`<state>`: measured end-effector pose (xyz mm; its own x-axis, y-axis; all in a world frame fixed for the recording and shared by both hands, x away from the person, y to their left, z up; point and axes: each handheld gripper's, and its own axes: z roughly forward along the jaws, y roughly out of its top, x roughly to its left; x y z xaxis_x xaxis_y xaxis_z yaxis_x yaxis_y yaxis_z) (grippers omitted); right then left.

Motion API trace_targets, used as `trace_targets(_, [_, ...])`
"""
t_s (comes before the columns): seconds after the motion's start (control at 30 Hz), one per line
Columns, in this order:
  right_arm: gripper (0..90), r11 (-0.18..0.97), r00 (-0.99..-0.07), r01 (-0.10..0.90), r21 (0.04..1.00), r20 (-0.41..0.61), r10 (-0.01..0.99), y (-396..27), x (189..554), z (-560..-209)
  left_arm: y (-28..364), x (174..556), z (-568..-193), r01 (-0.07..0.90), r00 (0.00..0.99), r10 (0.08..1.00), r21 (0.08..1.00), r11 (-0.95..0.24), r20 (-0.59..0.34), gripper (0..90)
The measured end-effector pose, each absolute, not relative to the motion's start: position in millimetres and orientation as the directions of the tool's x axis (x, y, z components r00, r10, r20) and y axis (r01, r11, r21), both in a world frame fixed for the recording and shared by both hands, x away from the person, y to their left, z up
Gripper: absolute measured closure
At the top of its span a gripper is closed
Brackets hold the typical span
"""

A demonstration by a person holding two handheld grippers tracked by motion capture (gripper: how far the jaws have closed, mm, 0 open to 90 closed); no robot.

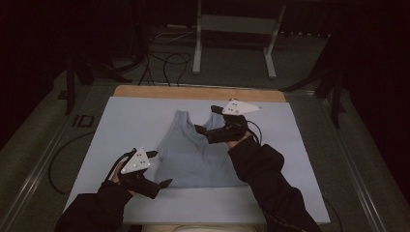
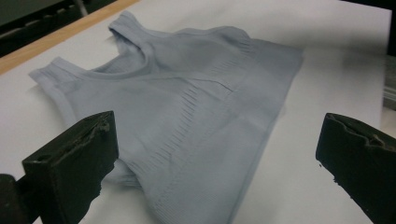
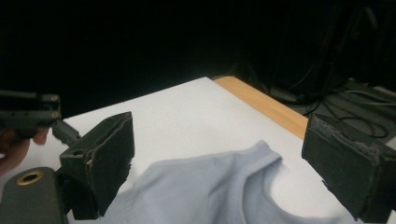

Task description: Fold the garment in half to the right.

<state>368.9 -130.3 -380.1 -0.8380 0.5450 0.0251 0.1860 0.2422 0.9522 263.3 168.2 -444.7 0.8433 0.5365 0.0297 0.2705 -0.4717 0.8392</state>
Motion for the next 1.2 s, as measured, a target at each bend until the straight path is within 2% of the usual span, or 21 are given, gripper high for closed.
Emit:
trace_targets(0.3, [9.5,0.305,-0.854,0.226,0.925,0.038,0.519,-91.3,405.8,-391.6,156.5,265.9,-452.1,0.354,0.773,0.634,0.825,-0.441,0.006,0.1])
trace_targets(0.6, [9.4,0.328,-0.849,0.269,0.906,0.062,0.525,-68.2,431.8,-402.7,147.9,260.9,-463.4,0.374,0.782,0.623,0.807,-0.457,-0.009,0.1])
trace_targets(0.7, [9.4,0.35,-0.84,0.298,0.888,0.07,0.537,-60.4,444.4,-411.9,146.5,260.1,-469.0,0.401,0.749,0.663,0.799,-0.448,-0.004,0.1])
trace_targets(0.87, [9.4,0.377,-0.837,0.311,0.872,0.064,0.543,-52.3,455.5,-420.0,146.2,260.2,-474.7,0.415,0.735,0.678,0.789,-0.453,0.003,0.1])
trace_targets(1.2, [9.4,0.444,-0.834,0.345,0.827,0.054,0.548,-30.7,475.5,-440.3,149.1,265.1,-488.9,0.455,0.736,0.676,0.77,-0.447,-0.043,0.1])
